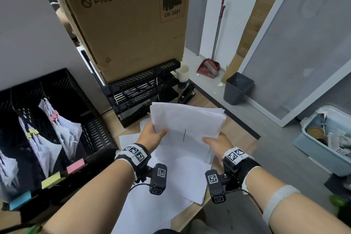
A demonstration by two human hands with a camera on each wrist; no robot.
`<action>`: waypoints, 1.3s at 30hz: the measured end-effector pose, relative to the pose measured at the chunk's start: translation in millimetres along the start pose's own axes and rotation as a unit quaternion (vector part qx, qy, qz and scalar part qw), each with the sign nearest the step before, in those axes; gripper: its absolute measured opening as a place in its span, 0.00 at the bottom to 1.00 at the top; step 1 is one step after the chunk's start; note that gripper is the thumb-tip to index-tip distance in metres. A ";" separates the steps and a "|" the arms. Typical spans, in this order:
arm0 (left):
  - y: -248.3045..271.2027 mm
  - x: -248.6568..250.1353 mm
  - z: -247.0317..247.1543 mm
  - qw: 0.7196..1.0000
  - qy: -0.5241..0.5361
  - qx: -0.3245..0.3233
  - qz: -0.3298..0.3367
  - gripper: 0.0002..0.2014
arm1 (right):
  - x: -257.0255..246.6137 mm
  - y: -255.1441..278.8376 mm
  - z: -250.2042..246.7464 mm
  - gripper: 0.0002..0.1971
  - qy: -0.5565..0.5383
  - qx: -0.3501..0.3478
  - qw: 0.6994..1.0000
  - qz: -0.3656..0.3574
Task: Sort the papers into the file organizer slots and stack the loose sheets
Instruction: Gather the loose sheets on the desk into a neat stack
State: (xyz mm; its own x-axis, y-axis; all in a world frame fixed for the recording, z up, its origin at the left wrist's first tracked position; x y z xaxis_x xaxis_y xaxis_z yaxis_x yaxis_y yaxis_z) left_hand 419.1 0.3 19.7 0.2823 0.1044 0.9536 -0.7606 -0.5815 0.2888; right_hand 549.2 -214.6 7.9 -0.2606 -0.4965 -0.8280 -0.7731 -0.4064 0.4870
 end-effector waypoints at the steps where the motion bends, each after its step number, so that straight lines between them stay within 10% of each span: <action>1: -2.1 2.6 -0.3 1.000 -0.008 0.008 0.003 0.15 | -2.2 2.2 -4.0 0.13 0.005 0.018 1.000 -0.016; 6: -16.8 16.4 7.5 0.997 -0.074 0.014 0.018 0.18 | 11.3 0.5 -13.8 0.09 0.012 0.043 0.999 0.002; 12: -25.5 -74.0 5.6 0.929 -0.313 -0.049 -0.189 0.39 | 104.9 -26.3 -4.2 0.31 0.179 -0.031 0.959 0.218; 16: -29.4 -100.5 4.3 0.904 -0.375 -0.012 -0.203 0.42 | 109.0 -22.0 12.8 0.19 0.109 -0.028 0.965 0.237; 22: -34.8 -109.0 7.9 0.896 -0.378 -0.002 -0.233 0.43 | 116.7 -36.0 24.3 0.14 0.099 -0.046 0.971 0.214; 33: -8.3 -95.2 14.6 0.968 -0.151 -0.051 -0.192 0.21 | 89.9 -41.1 8.7 0.20 0.153 0.051 0.980 0.117; 39: 31.9 -95.3 -22.1 0.972 -0.035 -0.018 -0.232 0.18 | 54.3 -38.0 30.8 0.10 0.129 -0.027 0.990 0.052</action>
State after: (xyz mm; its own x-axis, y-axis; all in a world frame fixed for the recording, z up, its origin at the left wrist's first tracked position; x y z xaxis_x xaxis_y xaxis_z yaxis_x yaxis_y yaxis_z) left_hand 355.1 -10.4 -60.1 0.6374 0.2924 0.7129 -0.5625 -0.4558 0.6898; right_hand 546.7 -202.5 -64.1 -0.1752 -0.7140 -0.6779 -0.7163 -0.3799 0.5853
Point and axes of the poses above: each hand's wrist, its own y-axis away from the middle knuckle, its own z-axis out of the palm, x = y × z, the point moved 6 cm from there along -y, towards the middle knuckle, and after that the axes turned 3 degrees about y, right-handed, at the moved point
